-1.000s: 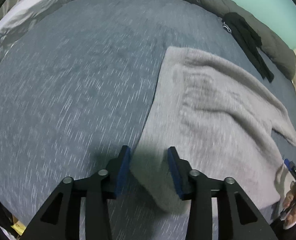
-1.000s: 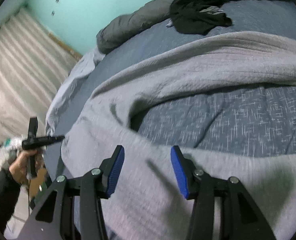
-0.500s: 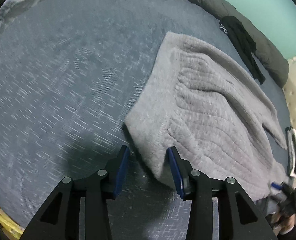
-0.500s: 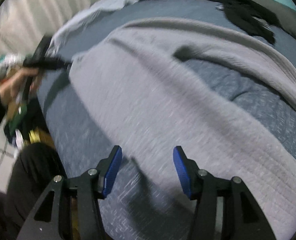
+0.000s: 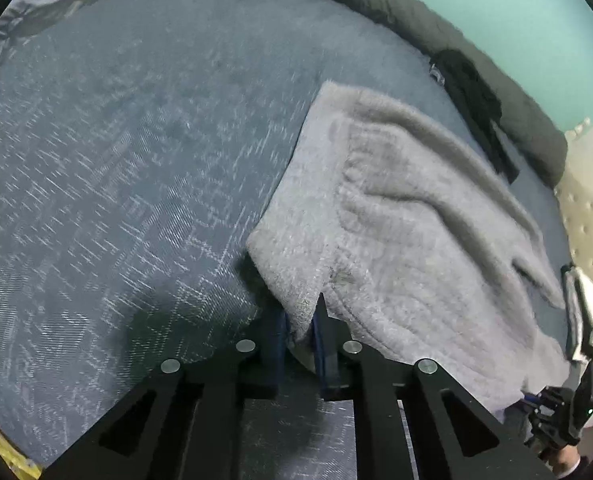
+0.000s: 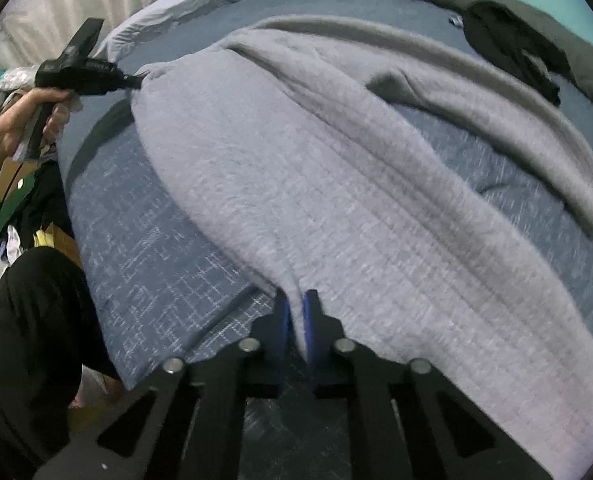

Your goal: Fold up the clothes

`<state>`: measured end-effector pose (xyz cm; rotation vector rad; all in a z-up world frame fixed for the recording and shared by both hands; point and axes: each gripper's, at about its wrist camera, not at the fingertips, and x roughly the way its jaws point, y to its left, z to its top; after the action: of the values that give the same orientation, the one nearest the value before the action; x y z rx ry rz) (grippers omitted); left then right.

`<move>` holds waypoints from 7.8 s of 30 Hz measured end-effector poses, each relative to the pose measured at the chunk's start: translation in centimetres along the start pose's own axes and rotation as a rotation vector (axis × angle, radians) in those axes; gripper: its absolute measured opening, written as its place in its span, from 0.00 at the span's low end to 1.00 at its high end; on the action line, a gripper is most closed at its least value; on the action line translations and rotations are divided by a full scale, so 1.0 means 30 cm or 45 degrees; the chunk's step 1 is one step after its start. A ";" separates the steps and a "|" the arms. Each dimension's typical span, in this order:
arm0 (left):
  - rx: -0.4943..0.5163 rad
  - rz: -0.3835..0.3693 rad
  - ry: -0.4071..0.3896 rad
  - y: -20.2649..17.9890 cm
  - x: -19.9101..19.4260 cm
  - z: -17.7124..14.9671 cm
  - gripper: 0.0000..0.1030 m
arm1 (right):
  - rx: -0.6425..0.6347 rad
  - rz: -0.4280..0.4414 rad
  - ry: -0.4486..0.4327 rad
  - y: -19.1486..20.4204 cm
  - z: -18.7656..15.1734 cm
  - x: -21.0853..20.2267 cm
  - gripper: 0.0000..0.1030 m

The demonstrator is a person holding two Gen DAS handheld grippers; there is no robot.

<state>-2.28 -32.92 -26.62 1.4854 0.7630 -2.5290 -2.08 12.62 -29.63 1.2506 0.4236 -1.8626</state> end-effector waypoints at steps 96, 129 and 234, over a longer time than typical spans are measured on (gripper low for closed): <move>0.223 -0.180 -0.108 -0.645 0.424 -0.053 0.18 | 0.632 0.400 -0.086 -0.525 0.524 0.322 0.45; 0.179 -0.189 -0.119 -0.605 0.414 -0.054 0.18 | 0.790 0.583 -0.158 -0.548 0.500 0.335 0.40; 0.835 -0.207 0.334 -0.874 0.152 -0.495 0.03 | 0.499 0.064 -0.051 -0.512 -0.332 -0.189 0.05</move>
<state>-1.80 -2.45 -26.77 2.0403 0.0505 -2.9066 -7.29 30.97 -31.62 1.4598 0.0005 -1.9840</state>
